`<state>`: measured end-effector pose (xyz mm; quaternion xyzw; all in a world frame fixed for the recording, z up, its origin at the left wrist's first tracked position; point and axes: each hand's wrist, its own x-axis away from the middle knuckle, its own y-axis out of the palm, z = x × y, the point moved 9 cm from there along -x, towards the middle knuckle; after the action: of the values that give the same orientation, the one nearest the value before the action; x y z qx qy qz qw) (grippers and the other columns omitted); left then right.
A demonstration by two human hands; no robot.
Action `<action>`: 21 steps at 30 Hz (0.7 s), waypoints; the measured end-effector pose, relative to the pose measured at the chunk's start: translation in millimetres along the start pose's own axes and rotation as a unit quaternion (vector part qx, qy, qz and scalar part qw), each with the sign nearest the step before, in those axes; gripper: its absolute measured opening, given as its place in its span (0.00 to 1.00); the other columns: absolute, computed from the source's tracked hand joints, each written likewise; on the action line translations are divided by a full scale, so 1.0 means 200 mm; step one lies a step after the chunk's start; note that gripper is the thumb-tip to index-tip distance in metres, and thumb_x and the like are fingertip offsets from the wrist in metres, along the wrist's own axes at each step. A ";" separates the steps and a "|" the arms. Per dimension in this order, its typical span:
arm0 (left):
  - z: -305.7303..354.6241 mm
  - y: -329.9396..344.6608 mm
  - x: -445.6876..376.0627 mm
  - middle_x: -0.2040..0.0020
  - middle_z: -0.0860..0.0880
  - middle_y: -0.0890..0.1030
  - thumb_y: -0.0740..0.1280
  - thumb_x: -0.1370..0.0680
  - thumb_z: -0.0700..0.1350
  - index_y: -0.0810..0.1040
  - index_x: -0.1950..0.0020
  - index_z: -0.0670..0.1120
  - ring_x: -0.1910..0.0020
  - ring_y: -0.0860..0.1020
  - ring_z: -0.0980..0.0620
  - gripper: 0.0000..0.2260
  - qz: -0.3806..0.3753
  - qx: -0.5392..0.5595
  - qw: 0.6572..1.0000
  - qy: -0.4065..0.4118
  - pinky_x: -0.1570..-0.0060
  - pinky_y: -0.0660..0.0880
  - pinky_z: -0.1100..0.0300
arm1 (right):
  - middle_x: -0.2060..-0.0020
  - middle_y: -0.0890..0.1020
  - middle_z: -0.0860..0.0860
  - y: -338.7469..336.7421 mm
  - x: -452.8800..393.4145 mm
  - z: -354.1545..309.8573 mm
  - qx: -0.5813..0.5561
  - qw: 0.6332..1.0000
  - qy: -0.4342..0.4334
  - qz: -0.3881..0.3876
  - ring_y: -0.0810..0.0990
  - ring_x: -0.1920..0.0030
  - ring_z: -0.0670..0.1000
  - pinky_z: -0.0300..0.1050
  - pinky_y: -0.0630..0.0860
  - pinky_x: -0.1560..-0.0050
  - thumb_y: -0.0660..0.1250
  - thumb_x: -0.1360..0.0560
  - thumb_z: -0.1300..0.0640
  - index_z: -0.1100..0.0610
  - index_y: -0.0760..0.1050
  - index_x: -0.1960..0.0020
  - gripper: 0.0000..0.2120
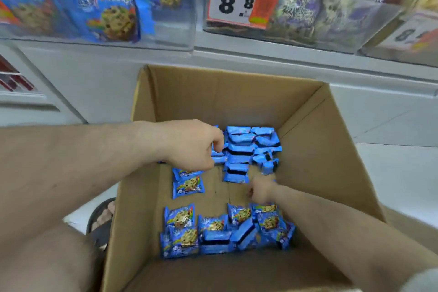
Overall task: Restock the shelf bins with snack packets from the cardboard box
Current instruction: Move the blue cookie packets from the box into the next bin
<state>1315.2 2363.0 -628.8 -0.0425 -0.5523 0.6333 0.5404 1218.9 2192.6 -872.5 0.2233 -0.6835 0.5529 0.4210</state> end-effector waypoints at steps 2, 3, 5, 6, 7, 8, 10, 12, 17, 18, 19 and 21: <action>-0.03 0.02 -0.02 0.52 0.57 0.80 0.63 0.23 0.45 0.73 0.39 0.53 0.60 0.76 0.57 0.13 -0.008 0.016 1.000 -0.011 0.53 0.78 0.55 | 0.65 0.72 0.53 0.08 -0.02 -0.04 0.026 0.999 0.004 -0.030 0.68 0.68 0.51 0.47 0.67 0.64 0.64 0.22 0.56 0.56 0.71 0.60 0.09; -0.04 0.02 -0.02 0.52 0.57 0.80 0.63 0.24 0.45 0.73 0.39 0.53 0.60 0.78 0.56 0.13 -0.011 0.024 1.000 -0.017 0.53 0.79 0.53 | 0.62 0.74 0.53 0.12 -0.03 -0.07 0.034 0.999 0.001 -0.042 0.72 0.64 0.53 0.47 0.70 0.61 0.67 0.23 0.53 0.57 0.74 0.55 0.07; -0.06 0.02 -0.02 0.52 0.56 0.81 0.63 0.24 0.45 0.73 0.40 0.53 0.56 0.79 0.52 0.13 -0.010 0.032 0.999 -0.024 0.52 0.79 0.50 | 0.57 0.77 0.52 0.19 -0.04 -0.13 0.077 0.995 -0.008 -0.064 0.76 0.54 0.54 0.48 0.72 0.55 0.70 0.26 0.50 0.56 0.74 0.50 0.11; -0.07 0.02 -0.02 0.52 0.55 0.81 0.63 0.24 0.45 0.73 0.40 0.53 0.55 0.79 0.52 0.12 -0.008 0.031 0.999 -0.026 0.52 0.79 0.51 | 0.53 0.78 0.52 0.21 -0.04 -0.15 0.105 0.992 -0.011 -0.062 0.77 0.49 0.55 0.49 0.71 0.51 0.71 0.27 0.51 0.55 0.74 0.48 0.12; -0.08 0.02 -0.02 0.51 0.55 0.81 0.63 0.24 0.46 0.73 0.40 0.53 0.55 0.78 0.53 0.12 -0.007 0.027 0.999 -0.028 0.52 0.78 0.53 | 0.49 0.78 0.52 0.22 -0.04 -0.16 0.124 0.991 -0.012 -0.049 0.76 0.44 0.55 0.50 0.70 0.46 0.70 0.27 0.51 0.55 0.74 0.46 0.12; -0.09 0.02 -0.02 0.51 0.55 0.81 0.63 0.24 0.46 0.73 0.41 0.53 0.56 0.77 0.55 0.12 -0.007 0.024 0.999 -0.030 0.53 0.77 0.56 | 0.45 0.78 0.53 0.23 -0.05 -0.16 0.136 0.990 -0.009 -0.036 0.74 0.41 0.56 0.51 0.69 0.42 0.70 0.26 0.53 0.54 0.74 0.45 0.12; -0.10 0.04 -0.02 0.51 0.56 0.80 0.63 0.23 0.46 0.73 0.40 0.53 0.58 0.75 0.57 0.12 -0.017 0.026 0.999 -0.032 0.56 0.74 0.60 | 0.41 0.77 0.55 0.24 -0.06 -0.16 0.153 0.988 -0.003 -0.010 0.71 0.37 0.57 0.55 0.65 0.35 0.67 0.25 0.57 0.56 0.75 0.44 0.11; -0.10 0.05 -0.01 0.51 0.57 0.79 0.64 0.23 0.47 0.72 0.39 0.53 0.56 0.76 0.56 0.12 -0.026 0.031 0.999 -0.036 0.55 0.74 0.60 | 0.40 0.75 0.56 0.22 -0.07 -0.16 0.174 0.985 -0.002 0.011 0.68 0.35 0.57 0.55 0.65 0.33 0.66 0.25 0.58 0.56 0.76 0.42 0.12; -0.10 0.04 -0.01 0.52 0.54 0.82 0.64 0.24 0.47 0.71 0.38 0.53 0.52 0.79 0.51 0.14 -0.024 0.043 0.998 -0.038 0.49 0.77 0.51 | 0.57 0.74 0.50 0.13 0.00 -0.21 0.169 0.985 -0.038 -0.011 0.73 0.48 0.54 0.57 0.61 0.32 0.66 0.25 0.58 0.53 0.70 0.55 0.05; -0.11 0.04 0.00 0.52 0.53 0.82 0.64 0.24 0.47 0.71 0.38 0.53 0.52 0.80 0.51 0.14 -0.026 0.048 0.998 -0.041 0.49 0.78 0.51 | 0.60 0.73 0.49 0.06 0.00 -0.22 0.150 0.987 -0.053 0.010 0.72 0.54 0.53 0.56 0.64 0.36 0.67 0.25 0.57 0.52 0.68 0.55 0.07; -0.12 0.05 -0.01 0.51 0.52 0.83 0.64 0.24 0.47 0.71 0.37 0.53 0.51 0.80 0.50 0.15 -0.026 0.054 0.997 -0.046 0.49 0.78 0.50 | 0.60 0.72 0.49 -0.04 0.01 -0.23 0.090 0.993 -0.069 0.032 0.71 0.58 0.52 0.52 0.68 0.43 0.68 0.26 0.57 0.52 0.68 0.55 0.08; -0.15 0.05 0.00 0.48 0.51 0.82 0.65 0.24 0.48 0.68 0.34 0.51 0.50 0.80 0.49 0.19 -0.017 0.062 0.996 -0.062 0.47 0.77 0.51 | 0.63 0.71 0.50 -0.23 0.05 -0.24 -0.164 0.981 -0.098 0.031 0.68 0.64 0.50 0.45 0.67 0.60 0.70 0.26 0.62 0.54 0.68 0.55 0.11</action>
<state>1328.3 2383.5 -648.2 0.0402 -0.5446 0.6585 0.5178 1264.5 2226.4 -836.6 0.1830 -0.8097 0.4214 0.3652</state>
